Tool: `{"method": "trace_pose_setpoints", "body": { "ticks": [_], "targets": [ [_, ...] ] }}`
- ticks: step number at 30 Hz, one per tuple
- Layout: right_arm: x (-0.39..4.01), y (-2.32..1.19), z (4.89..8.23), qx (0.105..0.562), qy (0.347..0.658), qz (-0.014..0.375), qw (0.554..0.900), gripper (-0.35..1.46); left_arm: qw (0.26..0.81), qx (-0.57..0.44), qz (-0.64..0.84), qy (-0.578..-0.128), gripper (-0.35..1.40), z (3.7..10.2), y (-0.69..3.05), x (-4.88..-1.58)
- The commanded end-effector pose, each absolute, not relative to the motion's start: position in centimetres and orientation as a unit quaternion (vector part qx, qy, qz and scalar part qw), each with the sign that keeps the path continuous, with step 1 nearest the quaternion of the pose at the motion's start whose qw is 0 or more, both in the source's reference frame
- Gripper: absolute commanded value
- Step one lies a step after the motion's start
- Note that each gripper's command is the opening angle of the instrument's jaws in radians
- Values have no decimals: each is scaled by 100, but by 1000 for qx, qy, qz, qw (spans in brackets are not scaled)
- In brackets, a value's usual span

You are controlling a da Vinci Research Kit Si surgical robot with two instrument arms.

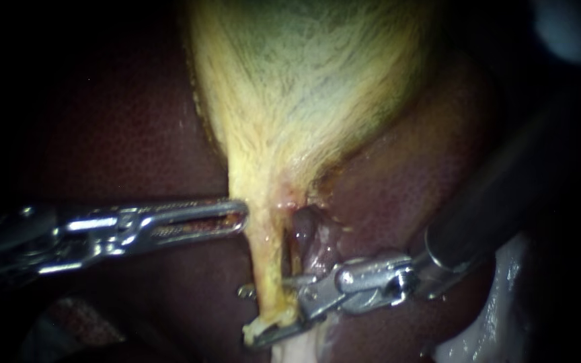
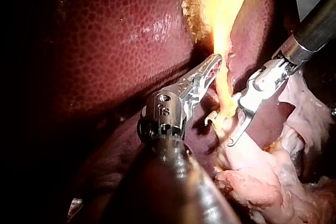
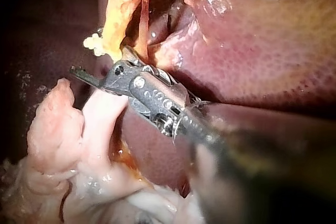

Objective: Going back second clip left tube

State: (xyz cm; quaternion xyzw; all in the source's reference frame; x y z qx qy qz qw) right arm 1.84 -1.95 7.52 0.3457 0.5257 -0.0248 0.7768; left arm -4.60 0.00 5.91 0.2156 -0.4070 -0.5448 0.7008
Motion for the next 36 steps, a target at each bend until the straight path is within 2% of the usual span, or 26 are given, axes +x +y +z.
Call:
{"method": "trace_pose_setpoints", "body": {
  "ticks": [1,9,16,20,25,29,36],
  "targets": [
    [184,-194,751,345,526,-28,777,60,701,216,-544,-407,-35,592,0,-460],
    [175,-179,753,345,528,-32,775,60,701,216,-544,-407,-35,592,1,-460],
    [157,-129,755,311,532,10,788,60,701,217,-544,-407,-35,592,1,-459],
    [139,-103,751,275,533,40,799,60,701,217,-544,-407,-35,592,1,-459],
    [117,-90,750,261,532,57,804,60,701,217,-544,-407,-35,592,1,-458],
    [100,-90,744,258,532,57,804,60,701,217,-544,-407,-35,592,1,-457],
    [55,-71,705,254,541,25,801,60,701,217,-543,-408,-35,592,0,-456]
  ]
}}
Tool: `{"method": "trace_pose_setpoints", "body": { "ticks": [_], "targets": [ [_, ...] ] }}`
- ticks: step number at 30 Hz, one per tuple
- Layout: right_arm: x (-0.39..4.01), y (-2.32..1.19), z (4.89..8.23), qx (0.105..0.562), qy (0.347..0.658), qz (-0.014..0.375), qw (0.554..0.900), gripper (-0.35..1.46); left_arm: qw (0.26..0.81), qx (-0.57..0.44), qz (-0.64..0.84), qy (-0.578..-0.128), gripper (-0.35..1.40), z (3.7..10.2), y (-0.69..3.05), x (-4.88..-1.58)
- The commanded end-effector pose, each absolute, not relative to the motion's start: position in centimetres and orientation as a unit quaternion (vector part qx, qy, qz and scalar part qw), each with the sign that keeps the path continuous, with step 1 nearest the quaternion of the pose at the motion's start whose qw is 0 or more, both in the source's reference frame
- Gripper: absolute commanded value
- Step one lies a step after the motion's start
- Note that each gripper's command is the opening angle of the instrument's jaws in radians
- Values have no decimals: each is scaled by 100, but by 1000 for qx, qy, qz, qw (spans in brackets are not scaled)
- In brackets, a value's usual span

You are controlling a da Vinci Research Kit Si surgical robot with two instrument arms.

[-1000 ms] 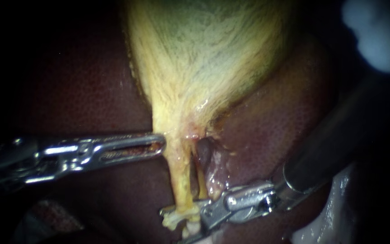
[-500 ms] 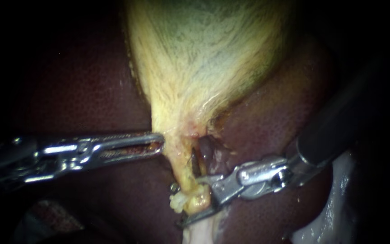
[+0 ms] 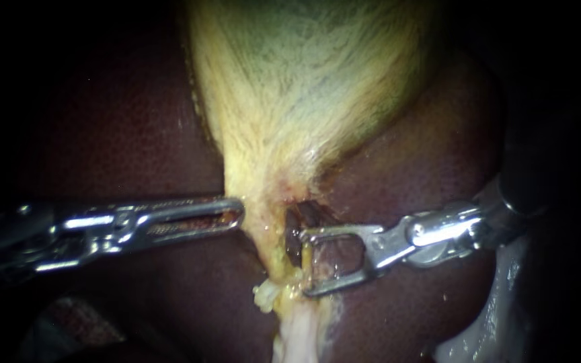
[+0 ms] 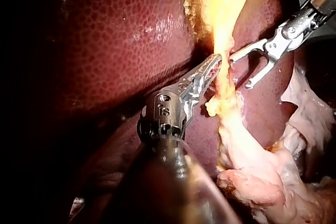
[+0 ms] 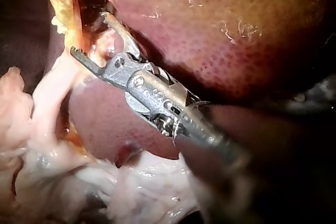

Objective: Going back second clip left tube

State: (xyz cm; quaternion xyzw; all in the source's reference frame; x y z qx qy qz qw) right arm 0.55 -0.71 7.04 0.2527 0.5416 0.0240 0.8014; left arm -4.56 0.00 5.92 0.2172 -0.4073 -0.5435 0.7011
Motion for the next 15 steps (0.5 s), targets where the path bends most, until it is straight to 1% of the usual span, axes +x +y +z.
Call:
{"method": "trace_pose_setpoints", "body": {
  "ticks": [1,6,15],
  "targets": [
    [50,-68,699,252,543,21,801,60,701,217,-543,-408,-35,592,0,-456],
    [31,-49,676,235,547,9,804,60,701,217,-543,-408,-35,594,1,-457],
    [21,-46,660,219,551,-12,805,60,701,216,-544,-408,-35,607,6,-463]
  ]
}}
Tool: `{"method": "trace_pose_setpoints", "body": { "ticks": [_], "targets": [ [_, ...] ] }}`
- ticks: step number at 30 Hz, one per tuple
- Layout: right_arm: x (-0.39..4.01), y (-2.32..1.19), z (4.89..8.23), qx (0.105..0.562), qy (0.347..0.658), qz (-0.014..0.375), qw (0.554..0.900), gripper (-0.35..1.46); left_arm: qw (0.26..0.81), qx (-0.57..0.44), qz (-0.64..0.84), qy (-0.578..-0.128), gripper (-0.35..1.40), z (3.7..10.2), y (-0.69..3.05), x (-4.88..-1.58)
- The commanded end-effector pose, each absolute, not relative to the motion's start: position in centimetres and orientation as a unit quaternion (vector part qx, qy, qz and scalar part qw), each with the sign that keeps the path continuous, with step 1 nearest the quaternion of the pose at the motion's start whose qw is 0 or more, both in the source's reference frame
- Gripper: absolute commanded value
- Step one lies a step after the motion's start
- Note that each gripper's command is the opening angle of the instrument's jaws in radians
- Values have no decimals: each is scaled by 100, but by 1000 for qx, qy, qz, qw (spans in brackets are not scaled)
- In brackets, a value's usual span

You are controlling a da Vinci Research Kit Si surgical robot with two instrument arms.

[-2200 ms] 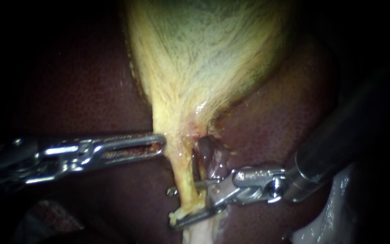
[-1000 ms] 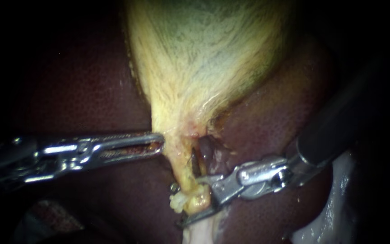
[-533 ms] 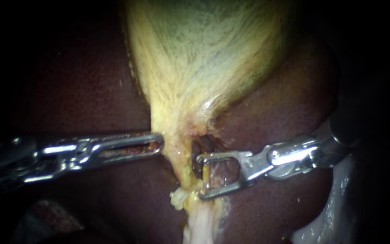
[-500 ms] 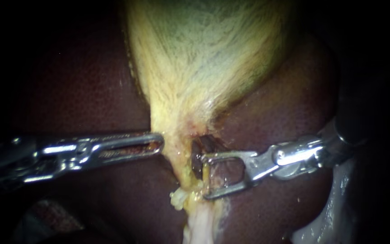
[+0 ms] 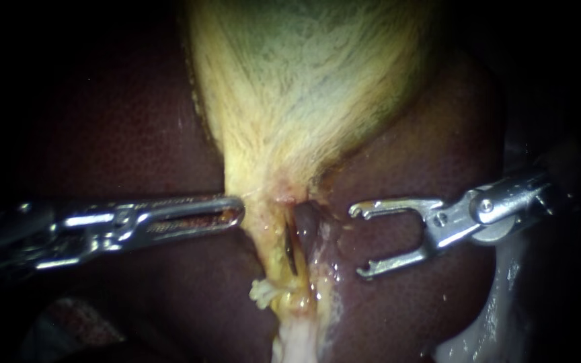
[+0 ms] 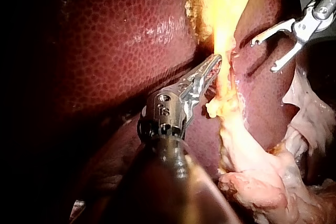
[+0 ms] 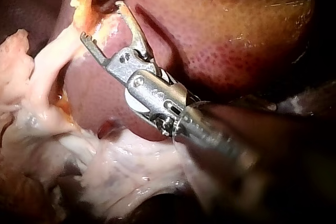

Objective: Going back second clip left tube

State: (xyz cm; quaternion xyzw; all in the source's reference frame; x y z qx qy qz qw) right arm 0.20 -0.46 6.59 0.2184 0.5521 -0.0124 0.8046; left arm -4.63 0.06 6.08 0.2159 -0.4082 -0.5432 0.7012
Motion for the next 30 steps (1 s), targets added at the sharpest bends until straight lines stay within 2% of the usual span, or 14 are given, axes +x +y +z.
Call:
{"method": "trace_pose_setpoints", "body": {
  "ticks": [1,15,30],
  "targets": [
    [19,-46,658,218,552,-15,805,60,701,215,-544,-408,-35,610,6,-465],
    [13,-44,656,216,553,-20,804,60,705,213,-541,-406,-35,640,-2,-497],
    [11,-44,655,216,553,-20,804,60,706,214,-540,-405,-35,643,-4,-502]
  ]
}}
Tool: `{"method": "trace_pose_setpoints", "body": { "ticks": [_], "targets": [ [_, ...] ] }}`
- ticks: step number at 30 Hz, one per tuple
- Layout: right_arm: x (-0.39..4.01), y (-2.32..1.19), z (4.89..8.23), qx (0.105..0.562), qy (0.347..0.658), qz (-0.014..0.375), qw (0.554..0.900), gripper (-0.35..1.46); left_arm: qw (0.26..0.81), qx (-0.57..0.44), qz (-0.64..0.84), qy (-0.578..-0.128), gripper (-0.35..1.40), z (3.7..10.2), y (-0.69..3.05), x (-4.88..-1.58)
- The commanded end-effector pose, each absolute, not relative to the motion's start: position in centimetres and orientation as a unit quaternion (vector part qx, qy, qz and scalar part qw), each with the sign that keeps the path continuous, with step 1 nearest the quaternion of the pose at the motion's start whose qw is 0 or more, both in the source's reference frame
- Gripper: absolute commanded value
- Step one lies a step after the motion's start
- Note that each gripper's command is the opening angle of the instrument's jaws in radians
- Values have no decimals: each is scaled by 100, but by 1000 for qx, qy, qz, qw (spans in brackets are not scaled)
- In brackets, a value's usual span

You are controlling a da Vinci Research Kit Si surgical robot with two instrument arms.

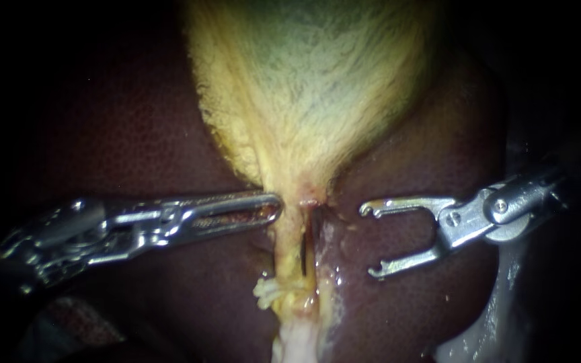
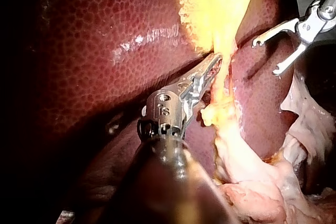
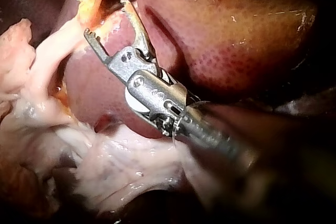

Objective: Going back second clip left tube

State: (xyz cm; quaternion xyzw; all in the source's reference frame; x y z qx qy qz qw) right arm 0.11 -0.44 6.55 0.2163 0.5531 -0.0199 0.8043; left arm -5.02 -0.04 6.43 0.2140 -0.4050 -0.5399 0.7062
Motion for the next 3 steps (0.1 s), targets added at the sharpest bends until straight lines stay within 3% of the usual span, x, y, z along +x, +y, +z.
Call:
{"method": "trace_pose_setpoints", "body": {
  "ticks": [1,3],
  "targets": [
    [11,-44,655,216,553,-20,804,60,706,214,-540,-405,-35,643,-4,-502],
    [10,-43,655,216,553,-20,804,60,706,214,-540,-405,-35,643,-4,-502]
  ]
}}
